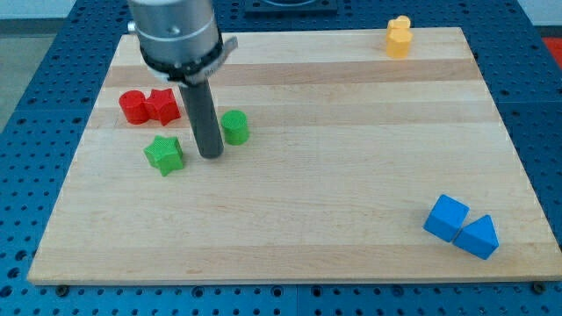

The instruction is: Place the green circle right to the red star

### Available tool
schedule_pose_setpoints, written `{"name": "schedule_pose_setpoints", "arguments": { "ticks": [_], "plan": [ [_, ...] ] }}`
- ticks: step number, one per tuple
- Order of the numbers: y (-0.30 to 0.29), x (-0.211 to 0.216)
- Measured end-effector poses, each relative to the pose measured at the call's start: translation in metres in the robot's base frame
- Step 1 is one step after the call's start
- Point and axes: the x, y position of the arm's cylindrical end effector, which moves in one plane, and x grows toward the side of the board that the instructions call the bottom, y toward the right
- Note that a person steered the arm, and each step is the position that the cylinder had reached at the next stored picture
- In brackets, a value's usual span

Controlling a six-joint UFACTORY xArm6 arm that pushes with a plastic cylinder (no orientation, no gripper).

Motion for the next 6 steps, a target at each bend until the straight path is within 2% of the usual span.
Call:
{"name": "schedule_pose_setpoints", "arguments": {
  "ticks": [1,2,3,6],
  "plan": [
    [0.045,-0.006],
    [0.037,-0.031],
    [0.015,-0.033],
    [0.021,-0.084]
  ]
}}
